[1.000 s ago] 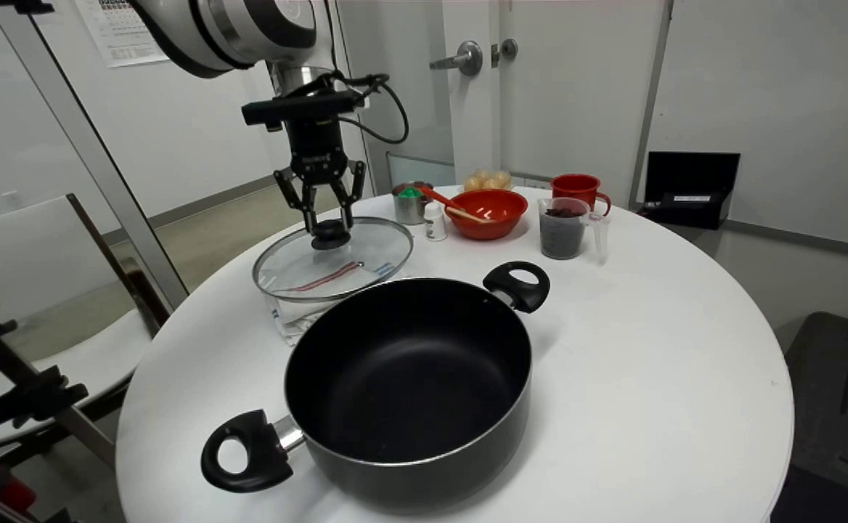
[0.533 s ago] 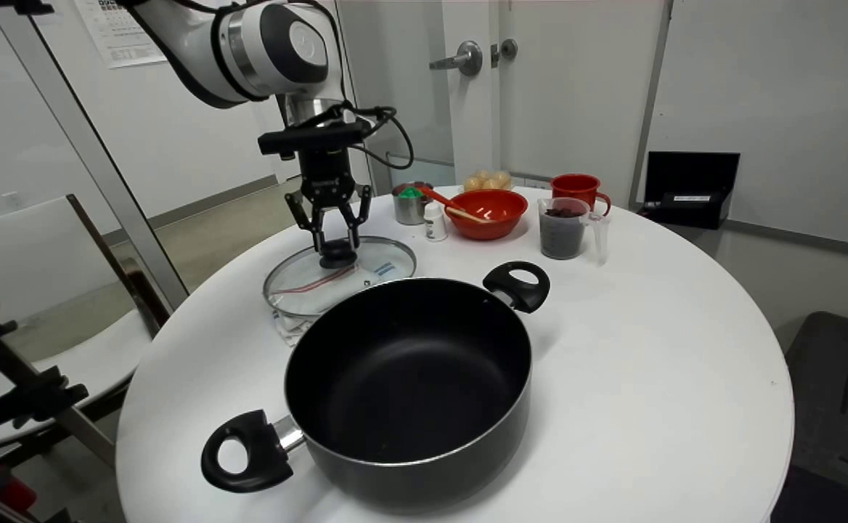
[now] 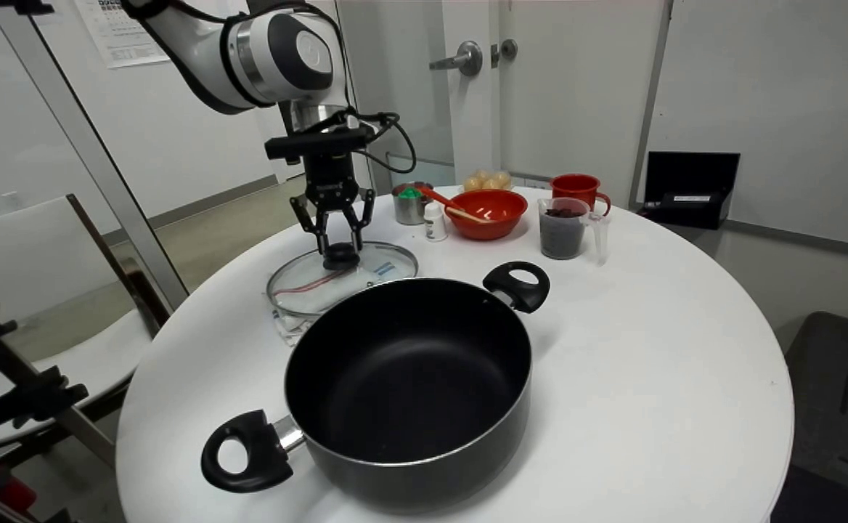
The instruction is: Open the lid of the pot
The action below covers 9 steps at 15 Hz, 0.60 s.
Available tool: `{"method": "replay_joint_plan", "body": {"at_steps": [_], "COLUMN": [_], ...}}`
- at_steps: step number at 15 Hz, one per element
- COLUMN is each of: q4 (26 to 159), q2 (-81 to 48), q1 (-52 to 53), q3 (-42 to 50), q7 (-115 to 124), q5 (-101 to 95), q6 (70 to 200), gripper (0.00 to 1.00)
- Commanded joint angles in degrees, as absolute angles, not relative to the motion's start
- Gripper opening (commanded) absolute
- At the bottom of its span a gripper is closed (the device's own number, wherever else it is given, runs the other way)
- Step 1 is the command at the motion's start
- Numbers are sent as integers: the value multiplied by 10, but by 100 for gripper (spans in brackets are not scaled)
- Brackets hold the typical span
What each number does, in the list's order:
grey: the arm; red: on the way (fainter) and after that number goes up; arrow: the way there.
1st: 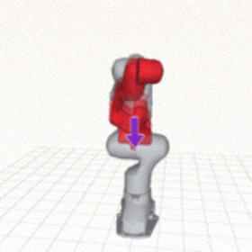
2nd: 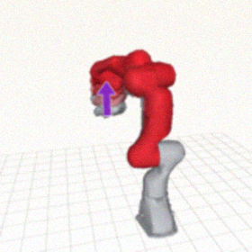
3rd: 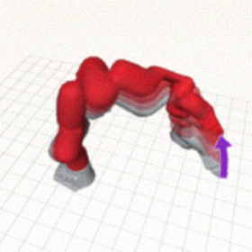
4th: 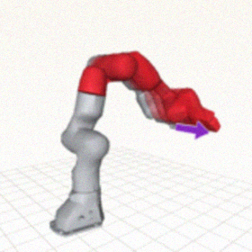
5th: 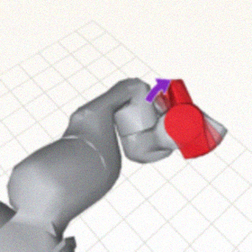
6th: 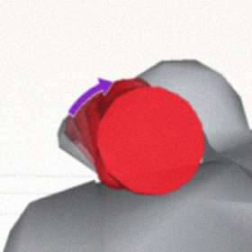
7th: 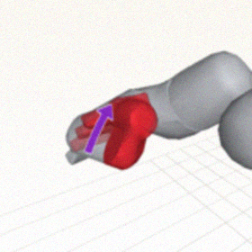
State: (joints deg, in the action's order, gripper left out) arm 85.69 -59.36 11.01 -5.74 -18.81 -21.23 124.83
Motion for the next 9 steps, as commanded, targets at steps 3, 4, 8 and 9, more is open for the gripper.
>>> {"method": "replay_joint_plan", "body": {"at_steps": [3, 4, 8, 9], "q4": [818, 817, 831, 846], "q2": [-617, -618, -604, -591], "q1": [123, 123, 124, 125], "q3": [-53, -53, -56, -59], "q7": [-185, -186, -184, -183], "q5": [-208, -208, -208, -209], "q6": [1234, 1234, 1246, 1255], "gripper": [88, 94, 100, 100]}}
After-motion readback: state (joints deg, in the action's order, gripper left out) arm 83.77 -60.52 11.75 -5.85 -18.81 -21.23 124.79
